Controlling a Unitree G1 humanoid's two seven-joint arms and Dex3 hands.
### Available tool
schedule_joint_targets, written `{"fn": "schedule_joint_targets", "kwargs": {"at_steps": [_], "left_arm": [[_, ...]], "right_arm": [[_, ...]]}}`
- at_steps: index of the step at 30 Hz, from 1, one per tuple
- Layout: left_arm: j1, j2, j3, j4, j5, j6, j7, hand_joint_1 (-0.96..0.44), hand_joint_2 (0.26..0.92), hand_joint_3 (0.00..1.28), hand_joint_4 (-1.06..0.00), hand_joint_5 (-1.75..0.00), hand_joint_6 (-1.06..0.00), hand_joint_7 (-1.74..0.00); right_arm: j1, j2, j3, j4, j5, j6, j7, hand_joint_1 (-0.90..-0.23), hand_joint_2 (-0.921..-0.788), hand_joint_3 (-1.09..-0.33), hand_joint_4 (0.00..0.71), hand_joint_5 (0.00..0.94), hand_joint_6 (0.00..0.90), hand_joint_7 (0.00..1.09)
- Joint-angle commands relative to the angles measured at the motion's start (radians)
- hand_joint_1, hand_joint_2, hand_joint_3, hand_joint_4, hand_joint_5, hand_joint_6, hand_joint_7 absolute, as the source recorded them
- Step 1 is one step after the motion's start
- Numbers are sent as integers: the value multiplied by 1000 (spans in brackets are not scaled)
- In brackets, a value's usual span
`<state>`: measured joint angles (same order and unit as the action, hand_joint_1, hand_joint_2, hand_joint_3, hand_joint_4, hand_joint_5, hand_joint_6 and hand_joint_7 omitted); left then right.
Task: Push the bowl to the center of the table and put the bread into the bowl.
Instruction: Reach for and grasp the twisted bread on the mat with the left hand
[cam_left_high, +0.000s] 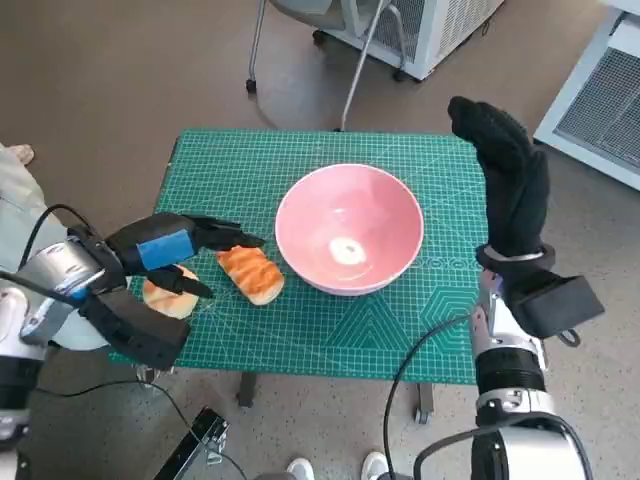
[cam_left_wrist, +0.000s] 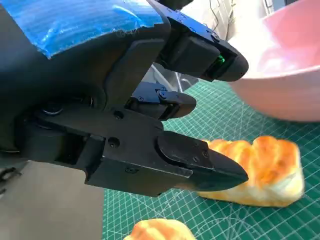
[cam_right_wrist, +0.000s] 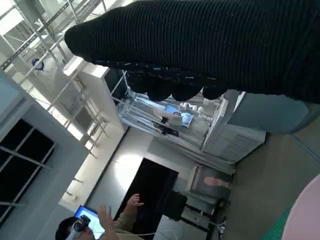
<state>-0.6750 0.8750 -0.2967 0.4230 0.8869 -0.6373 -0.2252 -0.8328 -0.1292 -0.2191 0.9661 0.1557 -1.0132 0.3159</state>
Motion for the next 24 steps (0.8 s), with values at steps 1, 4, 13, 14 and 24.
{"fn": "schedule_joint_targets", "kwargs": {"at_steps": [1, 4, 13, 14, 24], "left_arm": [[-36, -9, -35, 31, 37, 7, 28, -174, 796, 4, -374, 0, -535, -47], [-52, -13, -53, 55, 52, 10, 37, -157, 799, 4, -371, 0, -535, -41], [-97, -21, -100, 115, 99, 19, 67, -113, 803, 3, -384, -6, -563, -39], [-101, -23, -104, 120, 100, 20, 68, -108, 803, 3, -388, -7, -566, -39], [-145, -60, -188, 171, 181, 48, 100, -98, 821, 9, -394, -5, -567, -24]], "right_arm": [[38, -2, 4, -8, 18, 27, 13, -565, -921, -791, 375, 18, 18, 865], [42, -2, 4, -14, 24, 33, 17, -565, -921, -790, 376, 18, 16, 865], [57, 0, 3, -30, 33, 47, 16, -557, -921, -789, 376, 18, 15, 866], [57, 1, 3, -31, 33, 48, 15, -552, -921, -790, 376, 18, 15, 866], [68, 11, 6, -38, 38, 49, 15, -545, -921, -791, 376, 17, 18, 861]]}}
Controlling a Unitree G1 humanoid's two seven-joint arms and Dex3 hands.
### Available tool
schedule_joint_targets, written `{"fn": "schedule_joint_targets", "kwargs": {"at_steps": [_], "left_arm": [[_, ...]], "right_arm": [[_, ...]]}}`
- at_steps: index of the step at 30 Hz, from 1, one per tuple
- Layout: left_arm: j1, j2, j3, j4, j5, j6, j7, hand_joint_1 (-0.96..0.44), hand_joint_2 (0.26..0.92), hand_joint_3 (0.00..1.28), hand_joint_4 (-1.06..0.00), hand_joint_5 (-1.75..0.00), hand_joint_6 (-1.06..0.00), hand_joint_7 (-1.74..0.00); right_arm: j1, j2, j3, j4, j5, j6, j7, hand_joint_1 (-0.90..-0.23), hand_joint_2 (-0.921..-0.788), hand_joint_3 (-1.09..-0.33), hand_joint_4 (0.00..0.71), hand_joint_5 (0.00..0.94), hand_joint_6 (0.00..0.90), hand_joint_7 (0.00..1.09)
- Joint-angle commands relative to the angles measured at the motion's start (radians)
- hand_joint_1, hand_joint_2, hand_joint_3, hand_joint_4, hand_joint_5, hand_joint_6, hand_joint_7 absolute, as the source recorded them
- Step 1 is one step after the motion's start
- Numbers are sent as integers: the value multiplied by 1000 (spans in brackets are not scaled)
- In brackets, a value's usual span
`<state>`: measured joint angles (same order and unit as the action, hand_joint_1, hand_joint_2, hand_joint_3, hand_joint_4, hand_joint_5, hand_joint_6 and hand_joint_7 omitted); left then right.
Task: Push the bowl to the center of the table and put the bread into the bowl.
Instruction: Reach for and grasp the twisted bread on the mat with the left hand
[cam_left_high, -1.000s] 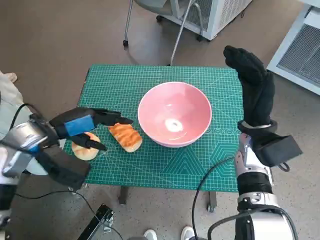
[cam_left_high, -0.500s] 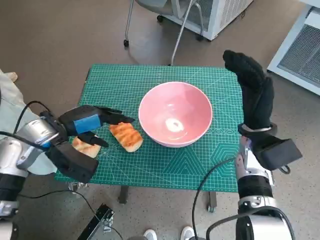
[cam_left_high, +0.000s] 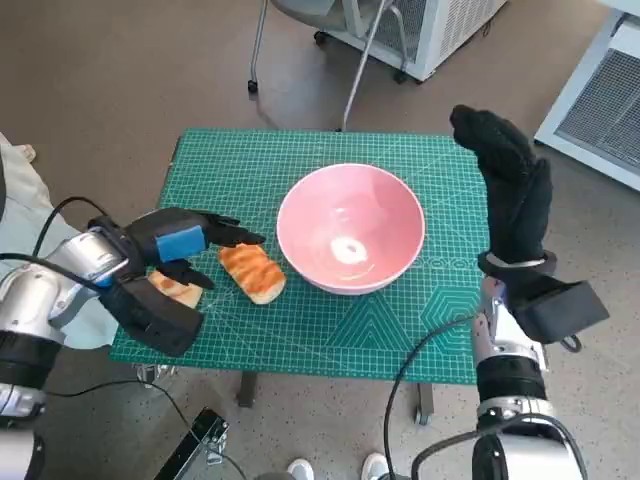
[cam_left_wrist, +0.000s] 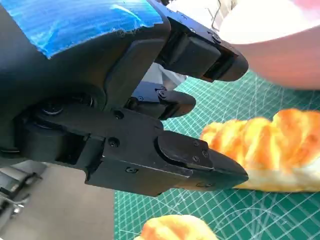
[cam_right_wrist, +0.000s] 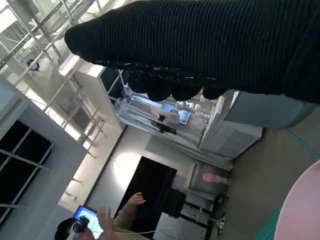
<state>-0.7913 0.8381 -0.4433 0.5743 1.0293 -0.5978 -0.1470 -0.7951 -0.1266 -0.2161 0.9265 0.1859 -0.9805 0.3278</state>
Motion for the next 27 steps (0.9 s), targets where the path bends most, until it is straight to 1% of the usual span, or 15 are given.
{"fn": "schedule_joint_targets", "kwargs": {"at_steps": [1, 9, 12, 14, 17, 20, 24, 27], "left_arm": [[-36, -29, -54, 27, 51, 11, 27, -97, 823, 9, -393, -4, -566, -22], [-110, -88, -161, 133, 153, 32, 80, -113, 840, 12, -401, -5, -559, -13], [-135, -117, -202, 194, 183, 34, 117, -76, 879, 28, -422, -14, -565, -14], [-147, -133, -230, 236, 199, 33, 150, -26, 904, 74, -444, -21, -577, -18], [-162, -153, -264, 290, 214, 30, 208, 43, 915, 163, -496, -40, -616, -34], [-175, -169, -297, 334, 225, 25, 260, 81, 919, 209, -541, -54, -654, -49], [-191, -192, -330, 390, 225, 15, 307, 111, 921, 235, -594, -72, -705, -70], [-202, -213, -347, 437, 215, 9, 326, 115, 921, 239, -655, -95, -766, -97]], "right_arm": [[30, 9, 4, 3, 8, 16, 2, -546, -921, -791, 376, 17, 18, 860], [31, 13, 5, 7, 12, 17, 4, -556, -921, -785, 377, 17, 17, 853], [34, 13, 3, 5, 19, 19, 10, -560, -921, -784, 377, 17, 18, 851], [36, 13, 1, 4, 24, 19, 13, -560, -921, -783, 377, 17, 19, 850], [40, 14, -1, 1, 30, 20, 17, -555, -921, -783, 377, 17, 21, 848], [44, 16, -2, -4, 33, 19, 18, -553, -921, -782, 378, 17, 25, 845], [48, 20, -4, -6, 37, 19, 19, -552, -921, -781, 378, 17, 28, 841], [47, 23, -4, -1, 40, 18, 19, -553, -921, -780, 378, 17, 31, 836]]}}
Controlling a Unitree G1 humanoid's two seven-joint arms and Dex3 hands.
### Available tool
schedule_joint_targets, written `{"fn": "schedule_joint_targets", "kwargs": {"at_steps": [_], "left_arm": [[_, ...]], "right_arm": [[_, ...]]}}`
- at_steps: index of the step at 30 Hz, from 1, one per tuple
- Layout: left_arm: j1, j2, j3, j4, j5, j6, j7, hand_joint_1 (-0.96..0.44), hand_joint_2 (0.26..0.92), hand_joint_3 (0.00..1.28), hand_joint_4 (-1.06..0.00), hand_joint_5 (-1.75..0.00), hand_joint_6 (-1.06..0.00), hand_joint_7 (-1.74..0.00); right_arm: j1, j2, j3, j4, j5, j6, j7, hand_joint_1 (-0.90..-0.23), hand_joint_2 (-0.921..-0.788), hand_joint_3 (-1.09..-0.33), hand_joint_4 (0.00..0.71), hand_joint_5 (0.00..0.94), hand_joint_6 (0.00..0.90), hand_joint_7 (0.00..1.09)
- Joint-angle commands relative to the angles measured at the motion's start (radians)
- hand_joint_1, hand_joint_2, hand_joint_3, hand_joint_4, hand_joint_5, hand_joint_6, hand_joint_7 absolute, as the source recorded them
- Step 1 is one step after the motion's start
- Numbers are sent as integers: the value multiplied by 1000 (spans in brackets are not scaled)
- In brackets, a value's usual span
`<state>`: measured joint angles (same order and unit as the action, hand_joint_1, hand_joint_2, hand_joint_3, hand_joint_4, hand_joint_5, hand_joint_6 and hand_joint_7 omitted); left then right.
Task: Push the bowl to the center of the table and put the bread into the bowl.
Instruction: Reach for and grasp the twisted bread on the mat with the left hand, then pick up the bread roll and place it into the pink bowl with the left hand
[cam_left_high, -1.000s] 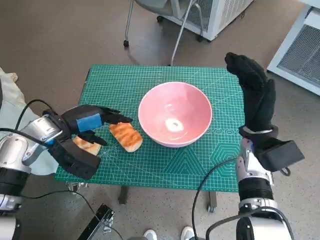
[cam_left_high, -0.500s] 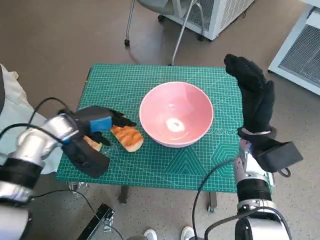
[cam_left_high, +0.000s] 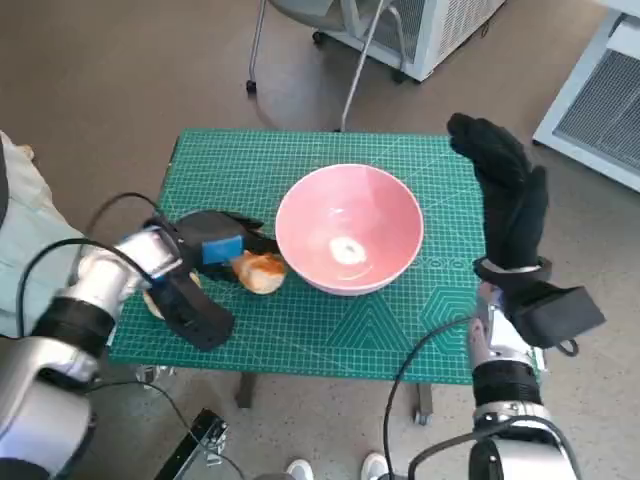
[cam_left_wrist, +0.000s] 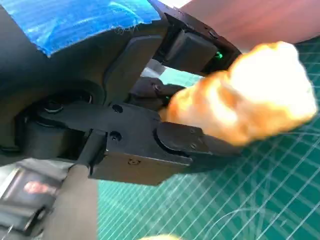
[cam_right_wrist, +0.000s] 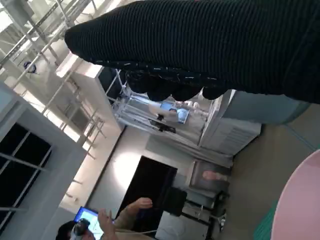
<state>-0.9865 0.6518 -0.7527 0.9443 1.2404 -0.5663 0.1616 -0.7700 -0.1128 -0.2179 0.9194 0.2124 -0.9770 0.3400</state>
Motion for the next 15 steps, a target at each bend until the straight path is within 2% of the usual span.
{"fn": "schedule_joint_targets", "kwargs": {"at_steps": [1, 3, 4, 5, 7, 8, 11, 15], "left_arm": [[-9, -33, -42, 81, -1, -23, 22, 114, 921, 239, -666, -99, -776, -101], [-14, -42, -49, 103, -8, -22, 32, 103, 921, 232, -706, -116, -819, -123], [-16, -44, -51, 113, -11, -22, 37, 66, 921, 229, -587, -560, -740, -549], [-18, -47, -51, 122, -17, -22, 40, 43, 921, 240, -496, -858, -675, -840], [-22, -47, -52, 133, -28, -22, 45, 22, 921, 233, -445, -1082, -628, -1090], [-24, -46, -53, 137, -33, -23, 46, 15, 921, 220, -444, -1144, -617, -1182], [-28, -27, -41, 128, -61, -36, 32, 5, 921, 193, -462, -1187, -616, -1292], [-31, 27, -8, 79, -114, -74, -5, 1, 921, 159, -497, -1165, -642, -1311]], "right_arm": [[23, 9, -3, 7, 16, 13, 8, -553, -921, -780, 379, 17, 31, 836], [24, 11, -3, 8, 18, 12, 8, -556, -921, -778, 379, 17, 33, 833], [24, 12, -2, 9, 18, 11, 8, -557, -921, -777, 379, 17, 34, 831], [26, 13, -2, 7, 19, 10, 7, -558, -921, -777, 379, 17, 34, 829], [28, 14, 0, 3, 18, 8, 5, -558, -921, -777, 379, 16, 34, 827], [29, 15, 1, 2, 17, 8, 4, -559, -921, -777, 378, 16, 35, 826], [33, 14, 2, -2, 15, 5, 1, -559, -921, -777, 377, 15, 35, 825], [37, 11, 1, -2, 15, 2, 1, -561, -921, -777, 377, 15, 36, 823]]}}
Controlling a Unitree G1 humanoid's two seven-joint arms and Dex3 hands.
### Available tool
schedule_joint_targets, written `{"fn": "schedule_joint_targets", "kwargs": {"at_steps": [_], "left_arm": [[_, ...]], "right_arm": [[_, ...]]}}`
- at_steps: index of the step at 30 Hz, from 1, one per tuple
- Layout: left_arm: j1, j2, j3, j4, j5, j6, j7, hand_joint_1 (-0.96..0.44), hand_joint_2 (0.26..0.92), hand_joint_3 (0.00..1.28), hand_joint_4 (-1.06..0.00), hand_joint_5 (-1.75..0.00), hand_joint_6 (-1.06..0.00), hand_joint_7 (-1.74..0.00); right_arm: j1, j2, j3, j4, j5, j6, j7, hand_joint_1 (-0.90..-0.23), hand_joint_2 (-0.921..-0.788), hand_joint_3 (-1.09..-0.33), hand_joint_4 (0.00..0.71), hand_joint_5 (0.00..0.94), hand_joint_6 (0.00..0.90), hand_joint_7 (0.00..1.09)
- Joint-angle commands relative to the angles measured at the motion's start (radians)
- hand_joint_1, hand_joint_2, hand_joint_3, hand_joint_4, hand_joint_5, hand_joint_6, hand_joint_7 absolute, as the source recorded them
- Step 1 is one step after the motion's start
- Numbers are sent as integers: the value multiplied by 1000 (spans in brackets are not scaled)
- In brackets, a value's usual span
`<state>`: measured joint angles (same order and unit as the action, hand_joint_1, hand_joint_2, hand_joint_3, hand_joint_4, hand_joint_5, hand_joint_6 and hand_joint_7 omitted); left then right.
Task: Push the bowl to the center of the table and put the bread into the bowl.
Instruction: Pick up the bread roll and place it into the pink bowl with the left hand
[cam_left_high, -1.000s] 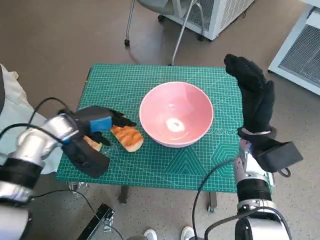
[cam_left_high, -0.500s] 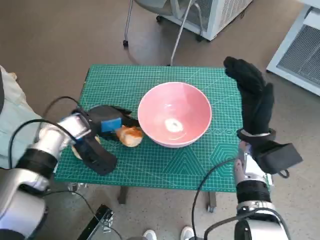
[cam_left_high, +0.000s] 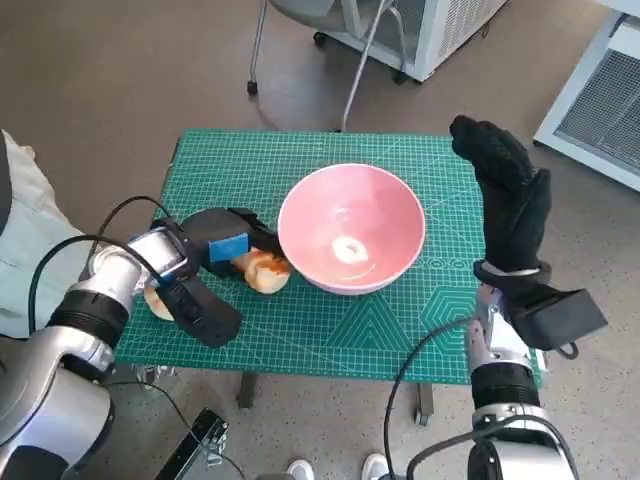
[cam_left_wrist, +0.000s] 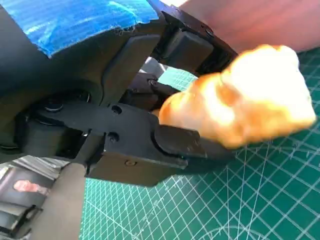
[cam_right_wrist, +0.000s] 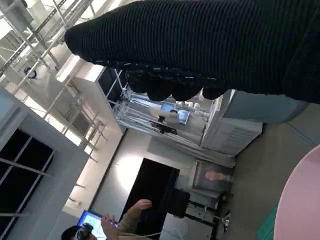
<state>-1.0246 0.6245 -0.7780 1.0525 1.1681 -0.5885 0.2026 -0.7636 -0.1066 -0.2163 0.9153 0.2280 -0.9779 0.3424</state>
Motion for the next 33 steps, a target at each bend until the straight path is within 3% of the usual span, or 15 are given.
{"fn": "schedule_joint_targets", "kwargs": {"at_steps": [1, 12, 19, 20, 24, 26, 29, 33], "left_arm": [[7, 68, 25, -44, -54, -61, -56, 1, 921, 147, -510, -1153, -655, -1304], [70, 291, 219, -351, -300, -189, -321, 0, 920, 58, -589, -1102, -761, -1179], [103, 359, 347, -526, -527, -223, -521, 1, 910, 21, -582, -1215, -889, -936], [98, 360, 366, -550, -571, -218, -554, 1, 914, 44, -537, -1292, -866, -929], [77, 340, 423, -629, -684, -175, -651, 1, 888, 65, -552, -1323, -920, -823], [49, 302, 444, -668, -713, -136, -677, 2, 893, 69, -548, -1291, -889, -899], [24, 253, 461, -699, -719, -96, -689, 2, 893, 71, -583, -1180, -844, -1026], [-14, 169, 458, -678, -666, -78, -641, 2, 910, 56, -601, -1103, -794, -1135]], "right_arm": [[31, 4, -2, 4, 1, 3, -1, -563, -921, -774, 377, 15, 37, 822], [38, 6, -6, 1, 8, 5, -1, -551, -921, -771, 379, 14, 48, 806], [43, 5, -11, -2, 12, 12, -2, -546, -921, -774, 387, 17, 61, 801], [43, 5, -12, -3, 13, 12, -3, -546, -921, -774, 390, 19, 64, 801], [41, 5, -15, -7, 15, 16, -2, -546, -921, -774, 399, 22, 73, 799], [38, 7, -15, -8, 17, 18, 0, -547, -921, -773, 402, 23, 76, 797], [38, 9, -14, -11, 15, 19, -1, -551, -921, -772, 404, 24, 79, 794], [40, 12, -9, -20, 6, 18, -7, -559, -921, -771, 405, 23, 77, 790]]}}
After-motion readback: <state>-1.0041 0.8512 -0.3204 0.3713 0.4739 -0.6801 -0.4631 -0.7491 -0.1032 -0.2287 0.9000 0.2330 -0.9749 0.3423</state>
